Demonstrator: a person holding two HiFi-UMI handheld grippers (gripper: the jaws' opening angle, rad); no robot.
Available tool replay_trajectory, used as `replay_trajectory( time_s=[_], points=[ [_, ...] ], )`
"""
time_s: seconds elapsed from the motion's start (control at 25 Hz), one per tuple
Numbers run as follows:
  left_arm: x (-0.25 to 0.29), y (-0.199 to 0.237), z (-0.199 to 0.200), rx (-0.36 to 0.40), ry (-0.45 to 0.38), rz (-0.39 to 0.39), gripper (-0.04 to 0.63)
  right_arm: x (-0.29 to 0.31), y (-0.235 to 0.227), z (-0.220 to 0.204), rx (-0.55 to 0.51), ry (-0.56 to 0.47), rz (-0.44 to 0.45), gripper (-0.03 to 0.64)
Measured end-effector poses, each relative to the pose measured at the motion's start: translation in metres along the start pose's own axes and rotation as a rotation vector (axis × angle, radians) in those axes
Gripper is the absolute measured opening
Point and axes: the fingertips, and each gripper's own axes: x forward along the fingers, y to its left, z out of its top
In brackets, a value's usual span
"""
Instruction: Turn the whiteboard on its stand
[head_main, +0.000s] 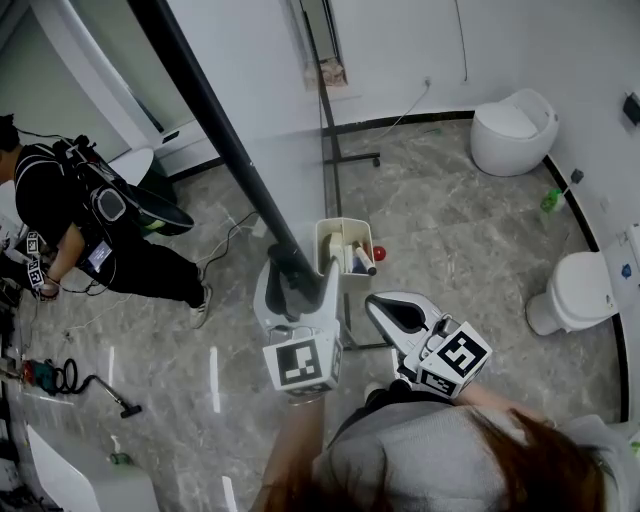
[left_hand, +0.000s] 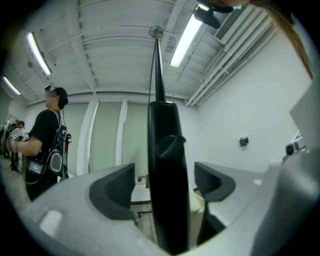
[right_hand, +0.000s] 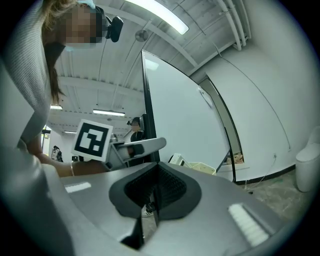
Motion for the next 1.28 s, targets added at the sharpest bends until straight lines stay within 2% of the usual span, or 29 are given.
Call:
replay_trajectory(
  time_s=[0.04,0.12,0.16,0.2,0.28,0.44,0.76,0.88,1.04,1.28],
  points=[
    [0.006,-0.002,0.003,0.025,-0.019,-0.014,0.355,-0.002,0.002,-0.002,-0.003,-0.004,0.003,0.005],
    [0.017,-0.006,0.003,0.079,-0.033,-0.024,0.213,-0.009,0.003,-0.007,0.006,-0.011,-0.001,0.005],
    [0.022,-0.004,0.002,0.097,-0.029,-0.006,0.2,-0.013,0.001,-0.008,0.014,-0.014,-0.007,0.005],
    [0.026,-0.002,0.002,0.109,-0.02,0.02,0.156,-0.017,-0.002,-0.009,0.018,-0.015,-0.016,0.005],
    [0.029,0.001,0.002,0.116,-0.009,0.054,0.141,-0.024,-0.008,-0.008,0.018,-0.017,-0.029,0.005],
    [0.026,0.0,0.004,0.089,-0.002,0.056,0.132,-0.034,-0.014,-0.01,0.031,-0.014,-0.035,0.005],
    [-0.005,-0.018,0.007,0.079,-0.001,0.085,0.12,-0.046,0.002,-0.023,0.056,-0.002,0.039,0.005],
    [-0.003,-0.034,0.01,0.065,-0.006,0.072,0.123,-0.047,0.0,-0.022,0.057,-0.012,0.054,0.005],
    [0.001,-0.06,0.015,0.033,-0.021,0.039,0.138,-0.054,-0.003,-0.008,0.038,-0.066,0.038,0.005],
    [-0.019,-0.078,0.014,0.01,-0.021,0.036,0.146,-0.085,-0.006,0.003,0.02,-0.097,-0.019,0.005]
  ],
)
